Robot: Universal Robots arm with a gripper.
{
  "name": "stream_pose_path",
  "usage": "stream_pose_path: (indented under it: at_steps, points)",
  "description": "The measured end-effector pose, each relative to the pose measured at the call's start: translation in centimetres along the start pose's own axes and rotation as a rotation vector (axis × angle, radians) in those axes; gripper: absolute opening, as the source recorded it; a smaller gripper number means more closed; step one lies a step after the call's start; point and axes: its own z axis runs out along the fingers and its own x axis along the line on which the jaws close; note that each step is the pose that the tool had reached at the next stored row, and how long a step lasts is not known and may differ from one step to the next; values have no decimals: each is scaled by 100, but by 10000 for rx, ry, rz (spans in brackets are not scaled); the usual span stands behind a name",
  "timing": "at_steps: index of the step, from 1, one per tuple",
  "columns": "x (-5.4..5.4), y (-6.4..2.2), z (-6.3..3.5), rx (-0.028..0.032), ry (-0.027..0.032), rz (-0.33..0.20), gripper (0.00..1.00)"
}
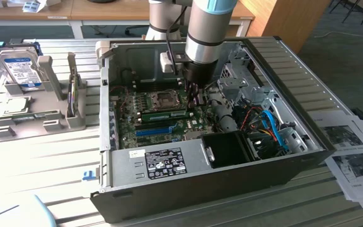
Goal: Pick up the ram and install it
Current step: 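Press down the ram until it locks into place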
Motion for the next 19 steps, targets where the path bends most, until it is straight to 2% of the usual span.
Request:
stream_pose_path:
  at_steps: [19]
  points:
    - [0,0,27,1,-2,0,9]
